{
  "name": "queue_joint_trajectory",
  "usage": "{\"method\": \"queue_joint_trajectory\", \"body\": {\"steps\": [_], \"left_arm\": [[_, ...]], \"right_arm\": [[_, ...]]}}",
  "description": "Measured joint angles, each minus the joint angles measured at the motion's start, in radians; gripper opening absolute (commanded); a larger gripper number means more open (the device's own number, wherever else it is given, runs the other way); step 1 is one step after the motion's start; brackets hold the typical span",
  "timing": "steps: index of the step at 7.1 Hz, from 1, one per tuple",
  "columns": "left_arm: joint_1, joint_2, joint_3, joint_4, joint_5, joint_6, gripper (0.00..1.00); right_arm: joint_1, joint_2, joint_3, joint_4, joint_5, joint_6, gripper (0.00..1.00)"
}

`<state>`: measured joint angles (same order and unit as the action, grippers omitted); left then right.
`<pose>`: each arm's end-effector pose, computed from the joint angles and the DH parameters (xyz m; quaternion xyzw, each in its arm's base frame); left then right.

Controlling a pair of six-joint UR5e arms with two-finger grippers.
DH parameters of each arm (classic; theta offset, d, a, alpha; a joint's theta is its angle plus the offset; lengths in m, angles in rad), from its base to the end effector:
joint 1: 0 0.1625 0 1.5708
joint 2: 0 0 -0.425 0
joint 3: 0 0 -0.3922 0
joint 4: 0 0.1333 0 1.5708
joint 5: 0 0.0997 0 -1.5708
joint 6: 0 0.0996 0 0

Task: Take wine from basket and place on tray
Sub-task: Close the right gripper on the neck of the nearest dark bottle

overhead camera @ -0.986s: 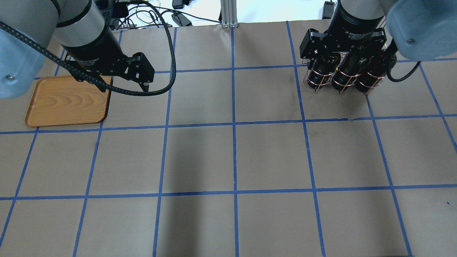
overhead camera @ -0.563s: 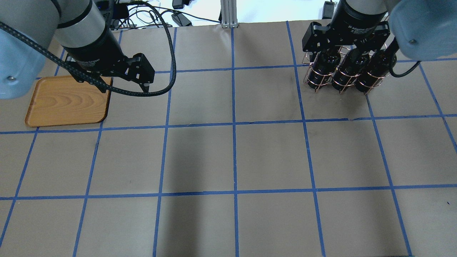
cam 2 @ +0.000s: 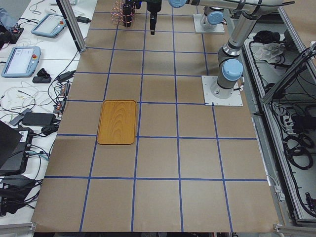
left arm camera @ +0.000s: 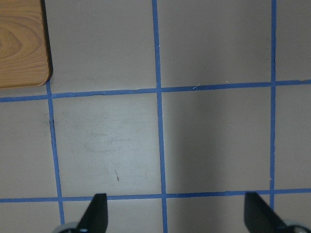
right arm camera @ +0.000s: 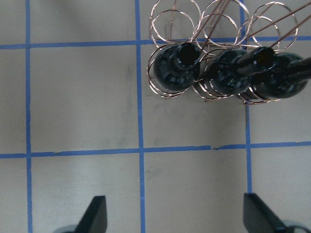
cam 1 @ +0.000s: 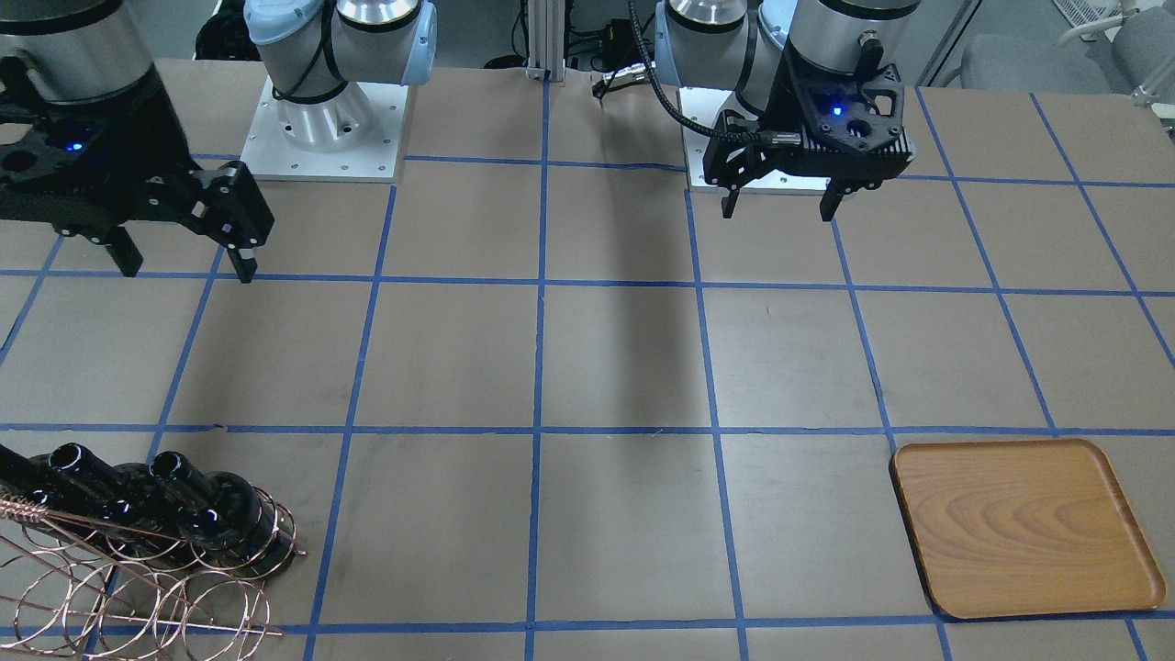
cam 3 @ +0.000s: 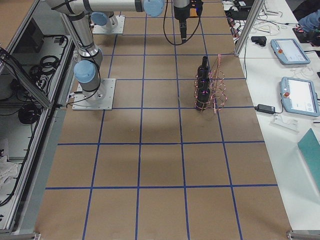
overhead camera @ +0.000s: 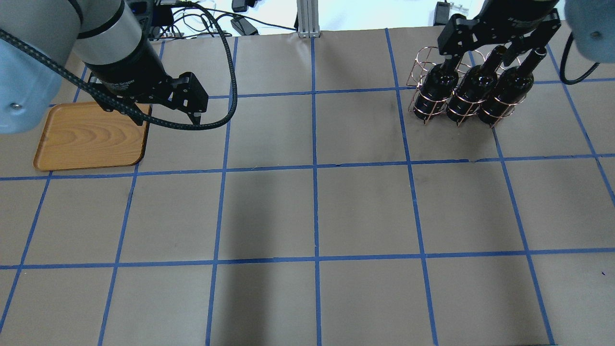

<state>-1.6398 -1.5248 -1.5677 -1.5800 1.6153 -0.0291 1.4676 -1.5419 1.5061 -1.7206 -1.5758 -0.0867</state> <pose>-0.1614 -0.4658 0.5109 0.0195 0.9994 -0.0210 0.0212 0.0785 -0.5315 0.5219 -0.0084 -0.9957 0.0920 0.0113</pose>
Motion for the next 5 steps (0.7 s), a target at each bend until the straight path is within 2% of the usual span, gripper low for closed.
{"method": "queue_joint_trajectory", "body": {"steps": [1,2,5], "left_arm": [[0.0,0.0,0.0,0.0,0.0,0.0,1.0],[0.0,0.0,0.0,0.0,0.0,0.0,1.0],[0.0,0.001,-0.003,0.0,0.0,0.0,1.0]], "right_arm": [[-0.06,0.004,-0.004,-0.021,0.02,-0.078,0.82],[-0.101,0.02,-0.004,-0.051,0.031,-0.138,0.82],[-0.14,0.152,-0.003,-0.176,0.025,-0.181,0.82]]}}
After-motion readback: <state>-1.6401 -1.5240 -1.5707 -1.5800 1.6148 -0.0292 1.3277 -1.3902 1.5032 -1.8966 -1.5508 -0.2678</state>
